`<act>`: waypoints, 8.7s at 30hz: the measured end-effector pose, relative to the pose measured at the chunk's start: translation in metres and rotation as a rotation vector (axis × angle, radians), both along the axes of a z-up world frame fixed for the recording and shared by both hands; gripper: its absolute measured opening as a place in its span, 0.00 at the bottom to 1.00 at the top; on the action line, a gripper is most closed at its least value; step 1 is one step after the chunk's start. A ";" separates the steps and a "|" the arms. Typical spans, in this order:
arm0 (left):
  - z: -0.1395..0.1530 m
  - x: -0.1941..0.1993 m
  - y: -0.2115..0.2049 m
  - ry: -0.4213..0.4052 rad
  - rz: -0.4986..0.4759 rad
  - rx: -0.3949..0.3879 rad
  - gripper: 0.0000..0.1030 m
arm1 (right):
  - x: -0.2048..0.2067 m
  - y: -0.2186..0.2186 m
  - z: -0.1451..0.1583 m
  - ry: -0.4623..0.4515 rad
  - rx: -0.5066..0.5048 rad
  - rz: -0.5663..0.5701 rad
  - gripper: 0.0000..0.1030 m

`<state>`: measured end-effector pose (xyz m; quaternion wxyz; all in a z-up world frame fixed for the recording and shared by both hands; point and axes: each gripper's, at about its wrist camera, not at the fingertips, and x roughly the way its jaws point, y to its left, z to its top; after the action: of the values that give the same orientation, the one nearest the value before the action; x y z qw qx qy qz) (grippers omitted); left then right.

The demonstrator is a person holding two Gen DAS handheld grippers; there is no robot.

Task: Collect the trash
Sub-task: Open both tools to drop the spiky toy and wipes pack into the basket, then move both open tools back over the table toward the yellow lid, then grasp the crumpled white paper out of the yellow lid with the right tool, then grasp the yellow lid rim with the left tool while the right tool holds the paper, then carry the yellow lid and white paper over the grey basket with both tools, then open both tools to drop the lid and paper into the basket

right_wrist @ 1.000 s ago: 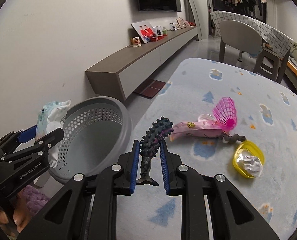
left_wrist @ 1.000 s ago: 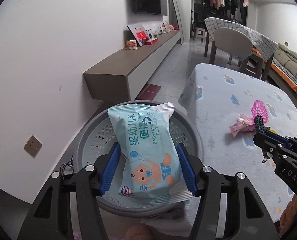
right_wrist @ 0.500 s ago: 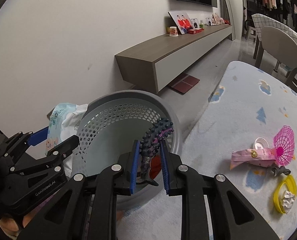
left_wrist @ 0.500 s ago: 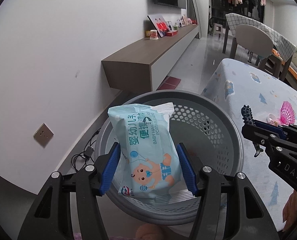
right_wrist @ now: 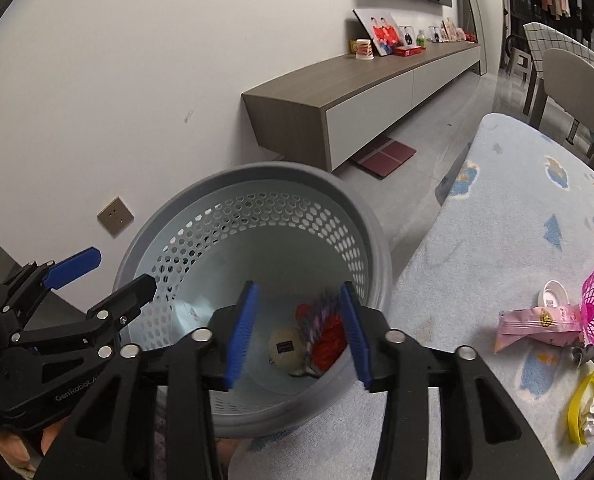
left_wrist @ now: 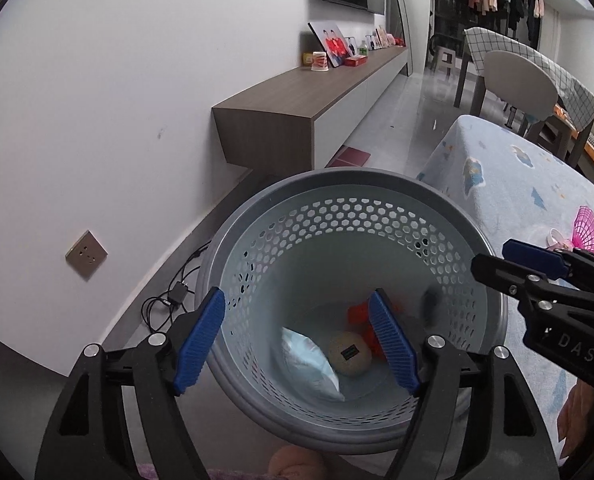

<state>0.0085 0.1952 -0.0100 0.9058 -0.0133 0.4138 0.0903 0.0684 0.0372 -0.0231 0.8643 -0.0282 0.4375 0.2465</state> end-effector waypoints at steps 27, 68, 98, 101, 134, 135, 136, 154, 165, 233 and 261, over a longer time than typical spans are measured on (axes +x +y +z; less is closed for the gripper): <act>0.002 -0.004 0.004 -0.021 0.043 -0.002 0.76 | -0.018 -0.004 -0.002 -0.013 -0.026 -0.034 0.42; 0.012 -0.031 -0.058 -0.059 -0.107 -0.011 0.79 | -0.087 -0.125 0.010 -0.037 -0.017 -0.317 0.53; 0.009 -0.005 -0.217 -0.045 -0.367 -0.028 0.79 | -0.054 -0.263 -0.011 0.044 -0.160 -0.437 0.53; 0.006 0.000 -0.225 -0.055 -0.378 -0.017 0.80 | -0.045 -0.264 -0.017 0.058 -0.151 -0.427 0.53; -0.007 -0.008 -0.246 -0.026 -0.450 -0.024 0.81 | -0.058 -0.272 -0.013 0.038 -0.100 -0.463 0.26; -0.008 -0.009 -0.248 -0.024 -0.454 -0.023 0.81 | -0.060 -0.275 -0.012 0.036 -0.094 -0.471 0.26; -0.008 -0.010 -0.251 -0.023 -0.460 -0.020 0.81 | -0.062 -0.278 -0.010 0.033 -0.090 -0.479 0.26; -0.016 -0.005 -0.327 0.008 -0.580 -0.005 0.94 | -0.088 -0.363 0.006 0.007 -0.007 -0.660 0.26; -0.038 0.019 -0.374 0.088 -0.628 0.006 0.94 | -0.088 -0.390 0.002 0.050 0.057 -0.702 0.26; 0.023 -0.002 -0.034 -0.031 -0.093 0.038 0.69 | -0.014 -0.033 0.041 0.028 0.064 -0.094 0.26; -0.006 0.010 -0.002 0.022 -0.011 0.014 0.79 | 0.010 -0.001 0.004 0.083 0.058 -0.022 0.38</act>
<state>0.0182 0.1936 -0.0165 0.9017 -0.0037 0.4232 0.0885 0.0787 0.0362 -0.0196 0.8485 0.0118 0.4661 0.2503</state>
